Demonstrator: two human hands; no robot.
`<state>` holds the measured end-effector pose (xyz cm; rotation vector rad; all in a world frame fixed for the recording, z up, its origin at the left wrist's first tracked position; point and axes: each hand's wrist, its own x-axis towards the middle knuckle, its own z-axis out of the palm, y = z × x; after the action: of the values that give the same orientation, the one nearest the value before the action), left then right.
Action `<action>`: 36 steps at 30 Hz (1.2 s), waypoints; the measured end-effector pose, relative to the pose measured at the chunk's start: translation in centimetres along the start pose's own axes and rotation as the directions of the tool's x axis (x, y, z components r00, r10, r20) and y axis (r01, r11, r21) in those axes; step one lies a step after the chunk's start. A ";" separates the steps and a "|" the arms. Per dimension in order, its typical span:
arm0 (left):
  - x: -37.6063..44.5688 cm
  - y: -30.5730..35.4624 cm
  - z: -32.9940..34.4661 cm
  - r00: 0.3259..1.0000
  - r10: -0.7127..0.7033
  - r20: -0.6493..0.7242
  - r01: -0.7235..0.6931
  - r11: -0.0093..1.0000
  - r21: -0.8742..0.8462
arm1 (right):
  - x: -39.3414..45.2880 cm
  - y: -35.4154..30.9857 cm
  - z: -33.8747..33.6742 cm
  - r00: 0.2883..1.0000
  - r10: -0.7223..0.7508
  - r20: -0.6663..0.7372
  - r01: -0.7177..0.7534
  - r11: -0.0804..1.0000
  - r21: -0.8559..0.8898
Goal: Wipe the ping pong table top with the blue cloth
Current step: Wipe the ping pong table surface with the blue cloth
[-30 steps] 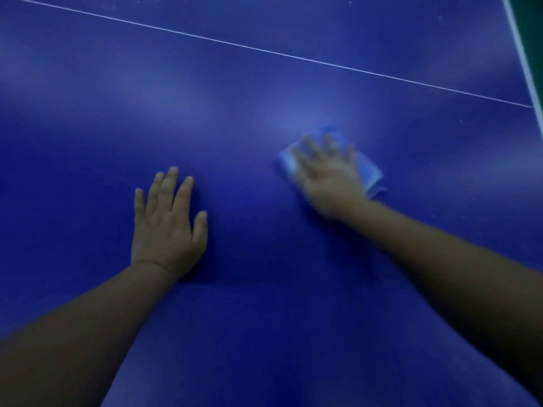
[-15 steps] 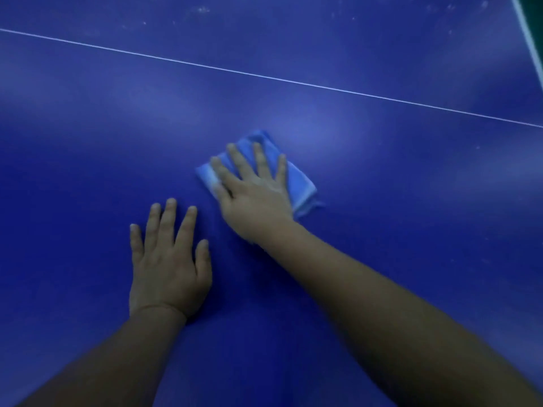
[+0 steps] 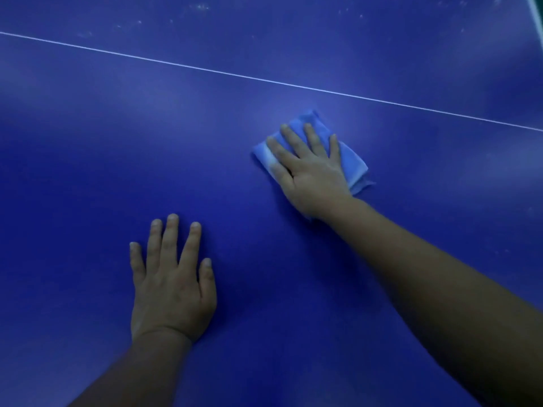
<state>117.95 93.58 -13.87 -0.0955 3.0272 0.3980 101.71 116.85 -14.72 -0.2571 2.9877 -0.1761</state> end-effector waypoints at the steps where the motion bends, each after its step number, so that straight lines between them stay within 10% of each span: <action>1: 0.0 -0.1 0.0 1.000 0.001 -0.001 -0.001 1.000 -0.001 | 0.2 1.0 -0.5 1.000 0.012 -0.006 -0.012 1.000 -0.009; 6: 0.1 0.0 0.1 1.000 -0.001 0.003 0.002 1.000 -0.009 | -0.5 9.0 -2.1 0.725 0.685 -0.078 -0.664 0.724 0.186; 13: 0.1 -0.1 0.4 0.999 0.025 -0.040 -0.025 1.000 -0.001 | 7.6 -6.9 0.2 0.987 0.136 -0.083 -0.122 0.981 0.153; 16: 0.1 -0.1 0.4 0.999 0.021 -0.044 -0.021 1.000 -0.003 | 10.1 -1.5 -0.6 0.979 0.189 -0.076 -0.182 0.980 0.083; 23: 0.0 0.1 -0.1 1.000 -0.003 0.017 0.003 1.000 -0.003 | 2.3 17.1 -4.6 0.610 0.792 -0.030 -0.766 0.598 0.236; 27: 0.1 0.2 -0.1 1.000 -0.016 0.026 0.017 1.000 -0.022 | 1.0 6.0 -0.8 0.952 0.285 -0.108 -0.287 0.958 -0.004; 29: 0.1 0.1 0.0 0.999 -0.024 0.027 0.024 1.000 -0.015 | 0.3 3.2 -0.1 1.000 -0.014 0.003 0.014 1.000 0.003; 36: 0.0 0.1 0.0 1.000 -0.024 -0.002 0.024 0.998 -0.054 | 2.8 21.8 -4.8 0.918 0.396 -0.026 -0.395 0.918 0.041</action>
<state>117.93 93.71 -13.88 -0.1359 3.0155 0.4778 94.74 138.17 -13.11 0.3600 2.9860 -0.1884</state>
